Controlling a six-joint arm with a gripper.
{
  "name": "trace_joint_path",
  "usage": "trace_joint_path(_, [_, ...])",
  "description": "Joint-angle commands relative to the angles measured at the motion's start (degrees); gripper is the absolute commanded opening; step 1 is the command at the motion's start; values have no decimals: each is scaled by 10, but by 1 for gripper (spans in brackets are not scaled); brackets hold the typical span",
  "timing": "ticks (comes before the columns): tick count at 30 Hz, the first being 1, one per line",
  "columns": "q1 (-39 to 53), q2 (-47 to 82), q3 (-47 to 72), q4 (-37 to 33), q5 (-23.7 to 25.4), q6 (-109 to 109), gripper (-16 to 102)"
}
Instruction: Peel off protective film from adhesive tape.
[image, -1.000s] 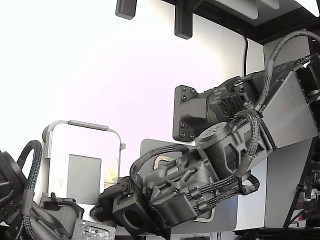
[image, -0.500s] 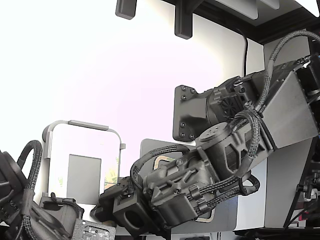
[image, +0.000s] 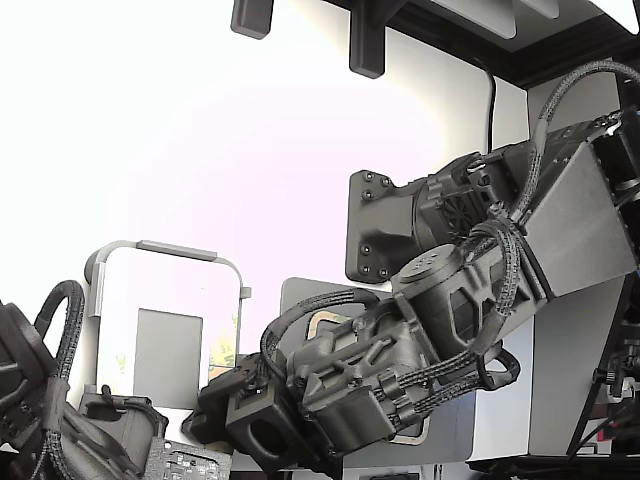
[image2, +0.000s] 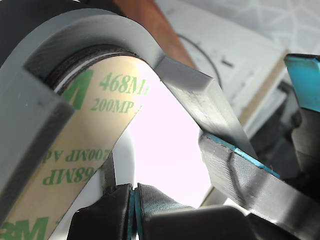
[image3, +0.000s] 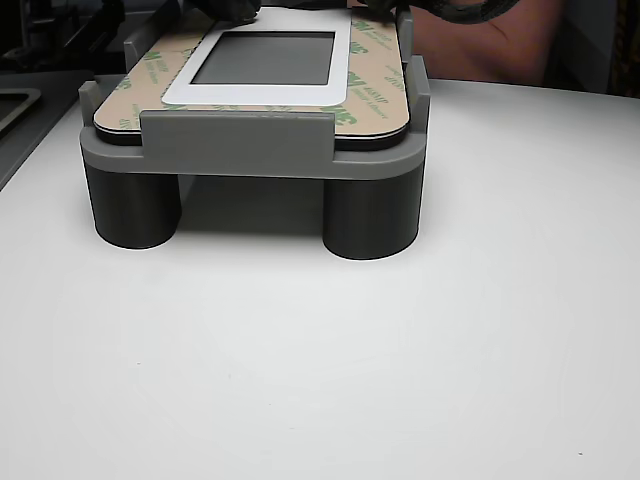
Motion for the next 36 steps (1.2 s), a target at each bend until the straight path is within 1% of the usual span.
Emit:
trace_joint_path(1, [-2,17,-11,-1,-5,3,-10])
trace_joint_path(36, [20,6,-26,7,8,21,-10])
